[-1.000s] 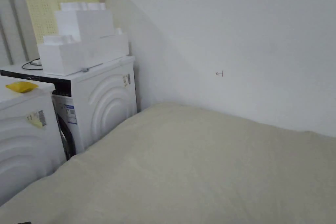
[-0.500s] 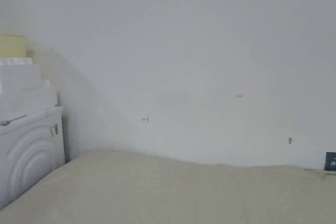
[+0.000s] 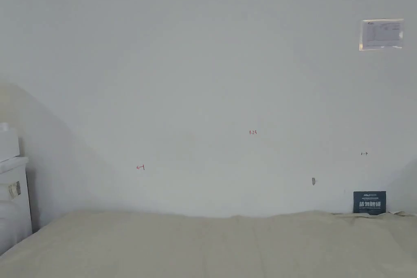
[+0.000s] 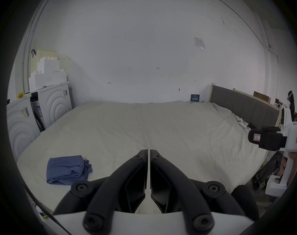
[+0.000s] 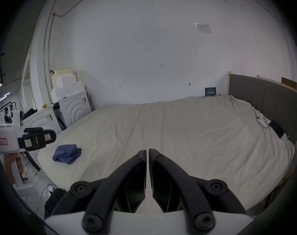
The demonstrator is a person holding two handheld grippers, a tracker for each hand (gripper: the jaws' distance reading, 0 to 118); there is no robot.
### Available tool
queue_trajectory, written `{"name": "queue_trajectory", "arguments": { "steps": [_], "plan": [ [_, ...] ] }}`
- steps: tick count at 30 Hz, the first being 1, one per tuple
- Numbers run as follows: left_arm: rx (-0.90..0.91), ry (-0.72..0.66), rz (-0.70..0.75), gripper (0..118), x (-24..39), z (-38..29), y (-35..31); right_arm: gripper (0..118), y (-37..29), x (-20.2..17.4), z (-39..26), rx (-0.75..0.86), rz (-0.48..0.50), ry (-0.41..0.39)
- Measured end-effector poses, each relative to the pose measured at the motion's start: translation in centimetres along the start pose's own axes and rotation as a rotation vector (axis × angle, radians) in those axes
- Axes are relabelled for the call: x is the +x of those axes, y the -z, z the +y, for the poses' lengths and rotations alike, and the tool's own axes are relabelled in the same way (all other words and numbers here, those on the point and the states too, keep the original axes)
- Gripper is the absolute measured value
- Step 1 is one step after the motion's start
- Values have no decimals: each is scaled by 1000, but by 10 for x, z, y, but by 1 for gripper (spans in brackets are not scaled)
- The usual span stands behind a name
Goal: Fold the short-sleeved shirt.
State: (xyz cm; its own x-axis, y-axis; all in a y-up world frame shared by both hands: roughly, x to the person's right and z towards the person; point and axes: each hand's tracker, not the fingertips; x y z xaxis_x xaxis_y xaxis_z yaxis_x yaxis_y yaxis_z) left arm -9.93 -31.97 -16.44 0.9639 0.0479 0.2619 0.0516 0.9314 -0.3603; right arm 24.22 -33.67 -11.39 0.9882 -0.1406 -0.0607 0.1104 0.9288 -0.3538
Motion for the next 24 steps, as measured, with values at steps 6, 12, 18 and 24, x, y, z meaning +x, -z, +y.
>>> {"name": "queue_trajectory", "arguments": {
  "steps": [6, 12, 18, 24],
  "plan": [
    [-10, 29, 18, 6, -2, 2, -1, 3, 1, -2, 1, 3, 4, -1],
    [0, 56, 25, 21, 4, 6, -3, 34, -2, -13, -2, 40, -35, -48],
    [18, 13, 43, 116, 0, 7, 0, 84, -2, -17, -1, 47, -51, -81],
    [20, 10, 50, 118, 0, 8, -4, 89, -3, -20, 3, 79, -106, -90]
  ]
}}
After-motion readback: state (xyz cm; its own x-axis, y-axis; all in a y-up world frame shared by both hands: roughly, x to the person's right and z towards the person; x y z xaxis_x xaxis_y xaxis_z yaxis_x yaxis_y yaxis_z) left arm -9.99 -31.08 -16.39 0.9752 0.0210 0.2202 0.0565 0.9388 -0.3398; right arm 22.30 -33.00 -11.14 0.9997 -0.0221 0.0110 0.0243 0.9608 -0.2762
